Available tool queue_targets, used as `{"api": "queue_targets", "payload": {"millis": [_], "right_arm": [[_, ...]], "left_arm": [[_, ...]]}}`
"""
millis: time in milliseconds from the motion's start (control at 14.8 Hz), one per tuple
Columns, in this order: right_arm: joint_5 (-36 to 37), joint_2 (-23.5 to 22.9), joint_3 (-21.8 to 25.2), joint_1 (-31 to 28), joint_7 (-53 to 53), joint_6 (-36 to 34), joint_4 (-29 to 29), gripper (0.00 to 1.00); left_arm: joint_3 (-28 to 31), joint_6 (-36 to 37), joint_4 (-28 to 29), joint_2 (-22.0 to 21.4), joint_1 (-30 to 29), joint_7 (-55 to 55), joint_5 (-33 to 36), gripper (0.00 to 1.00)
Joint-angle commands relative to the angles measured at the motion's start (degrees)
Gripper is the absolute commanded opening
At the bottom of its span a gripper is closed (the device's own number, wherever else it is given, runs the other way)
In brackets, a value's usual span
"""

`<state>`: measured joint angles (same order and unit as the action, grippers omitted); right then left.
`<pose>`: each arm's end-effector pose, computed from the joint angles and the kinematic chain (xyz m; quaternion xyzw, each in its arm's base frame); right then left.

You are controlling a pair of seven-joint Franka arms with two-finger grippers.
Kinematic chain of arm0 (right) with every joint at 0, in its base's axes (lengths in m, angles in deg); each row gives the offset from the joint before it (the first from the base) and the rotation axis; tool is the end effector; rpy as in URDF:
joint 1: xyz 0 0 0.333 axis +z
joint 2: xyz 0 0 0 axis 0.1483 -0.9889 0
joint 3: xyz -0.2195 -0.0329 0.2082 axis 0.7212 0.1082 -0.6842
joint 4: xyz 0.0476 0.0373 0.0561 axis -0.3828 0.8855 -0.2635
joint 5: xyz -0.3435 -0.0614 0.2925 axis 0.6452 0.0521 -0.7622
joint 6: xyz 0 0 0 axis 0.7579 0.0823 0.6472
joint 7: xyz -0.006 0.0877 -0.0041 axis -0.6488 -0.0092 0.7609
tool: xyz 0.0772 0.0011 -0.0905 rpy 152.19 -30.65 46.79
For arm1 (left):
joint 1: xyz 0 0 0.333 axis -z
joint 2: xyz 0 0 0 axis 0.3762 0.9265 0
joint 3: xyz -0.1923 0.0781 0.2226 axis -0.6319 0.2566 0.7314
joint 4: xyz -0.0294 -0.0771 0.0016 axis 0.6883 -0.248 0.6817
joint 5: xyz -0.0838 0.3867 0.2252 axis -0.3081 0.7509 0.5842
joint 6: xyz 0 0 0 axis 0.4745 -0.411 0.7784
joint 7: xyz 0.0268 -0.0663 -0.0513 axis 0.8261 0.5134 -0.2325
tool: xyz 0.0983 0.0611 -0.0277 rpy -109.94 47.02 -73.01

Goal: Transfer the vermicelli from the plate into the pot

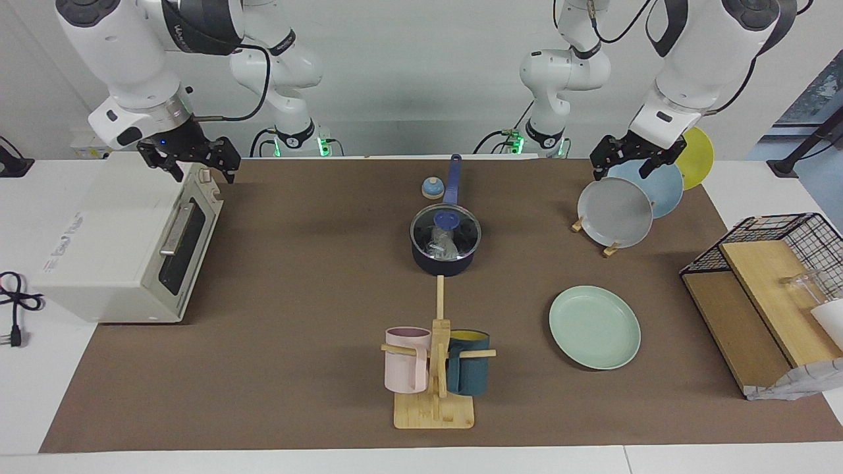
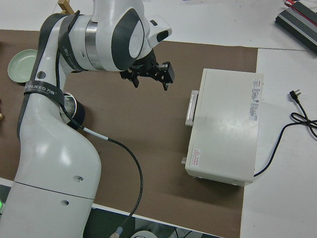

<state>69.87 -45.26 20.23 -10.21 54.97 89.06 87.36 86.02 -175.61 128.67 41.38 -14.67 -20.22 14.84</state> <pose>0.5999 -0.0133 0.5722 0.9981 -0.0145 -0.0543 0.0237 0.5903 -0.1051 0.5823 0.9986 -0.0130 -0.0513 0.0053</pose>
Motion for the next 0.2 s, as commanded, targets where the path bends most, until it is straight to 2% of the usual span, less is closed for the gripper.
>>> {"api": "queue_targets", "payload": {"millis": [0,136], "right_arm": [[-0.3,-0.5,-0.5,-1.2,1.4,-0.2,-0.9,1.0],[-0.4,-0.5,-0.5,-1.3,1.4,-0.2,-0.9,1.0]], "left_arm": [[0.5,0.6,-0.1,-0.6,0.4,-0.5,-0.5,1.0],[0.5,0.6,-0.2,-0.6,0.4,-0.5,-0.5,1.0]]}}
